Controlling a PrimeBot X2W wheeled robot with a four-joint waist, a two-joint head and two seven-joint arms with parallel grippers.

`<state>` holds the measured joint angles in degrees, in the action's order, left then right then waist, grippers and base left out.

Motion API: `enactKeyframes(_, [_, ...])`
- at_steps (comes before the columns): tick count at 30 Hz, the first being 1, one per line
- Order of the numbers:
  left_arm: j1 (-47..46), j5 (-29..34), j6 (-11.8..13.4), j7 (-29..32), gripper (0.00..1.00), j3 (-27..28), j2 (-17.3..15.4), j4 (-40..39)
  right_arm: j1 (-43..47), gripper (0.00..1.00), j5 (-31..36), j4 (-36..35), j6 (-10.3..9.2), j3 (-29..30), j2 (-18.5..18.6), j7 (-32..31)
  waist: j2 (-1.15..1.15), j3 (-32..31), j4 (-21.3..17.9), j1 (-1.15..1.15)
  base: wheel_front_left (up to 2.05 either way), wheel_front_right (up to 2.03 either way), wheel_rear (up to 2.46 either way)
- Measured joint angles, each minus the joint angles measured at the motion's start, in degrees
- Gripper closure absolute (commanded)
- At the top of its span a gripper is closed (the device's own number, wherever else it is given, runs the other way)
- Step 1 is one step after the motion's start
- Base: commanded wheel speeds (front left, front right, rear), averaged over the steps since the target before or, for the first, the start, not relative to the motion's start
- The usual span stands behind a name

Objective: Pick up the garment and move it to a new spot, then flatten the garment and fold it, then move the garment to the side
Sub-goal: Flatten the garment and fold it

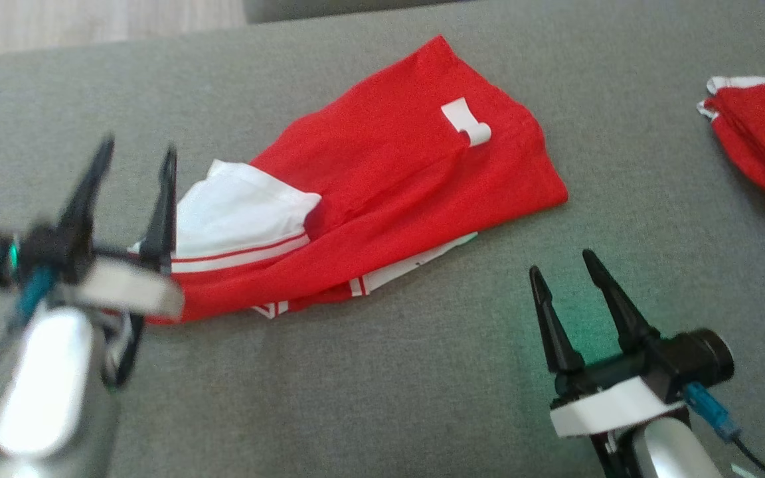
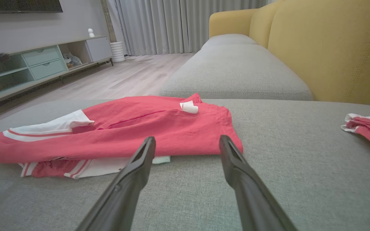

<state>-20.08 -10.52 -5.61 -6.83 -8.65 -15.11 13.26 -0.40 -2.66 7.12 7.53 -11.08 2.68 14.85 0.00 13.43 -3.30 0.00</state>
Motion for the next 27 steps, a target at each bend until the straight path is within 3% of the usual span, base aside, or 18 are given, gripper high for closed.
enactKeyframes(6, [-13.2, -3.9, -1.5, 14.8, 0.0, -9.1, -7.8, 3.0, -3.7, 0.0, 0.1, -0.2, 0.0, -1.2, 0.0, 0.0, 0.0, 3.6, -1.8, 0.01, 0.0, 0.0, 0.0])
enactKeyframes(13, [-16.9, -13.0, -2.0, 25.9, 0.0, -19.9, -15.8, 7.9, -5.1, 0.0, -1.1, -0.3, 0.0, -1.8, 0.0, 0.0, 0.0, 6.4, -4.4, 0.01, 0.0, 0.0, 0.0])
enactKeyframes(17, [-17.7, -16.9, -2.0, 28.5, 0.0, -24.1, -19.0, 9.7, -5.4, 0.0, -1.8, -0.3, 0.0, -1.9, 0.0, 0.0, 0.0, 8.0, -5.9, 0.01, 0.0, 0.0, 0.0])
enactKeyframes(25, [-19.9, -21.0, -2.0, 28.8, 0.0, -28.2, -21.4, 10.7, -6.9, 0.0, -2.0, -0.6, 0.0, -1.7, 0.0, 0.0, 0.0, 9.5, -7.1, 0.0, 0.0, 0.0, 0.0])
enactKeyframes(26, [-20.1, -21.1, -2.0, 28.7, 0.02, -28.7, -21.6, 10.9, -7.0, 0.0, -2.0, -0.6, 0.0, -1.7, 0.0, 0.0, 0.0, 9.4, -7.2, 0.0, 0.0, 0.0, 0.0])
enactKeyframes(27, [-20.2, -21.4, -2.0, 28.4, 0.13, -29.1, -21.8, 11.1, -7.1, 0.0, -2.0, -0.6, 0.0, -1.7, 0.0, 0.0, 0.0, 9.4, -7.3, 0.0, 0.0, 0.0, 0.0])
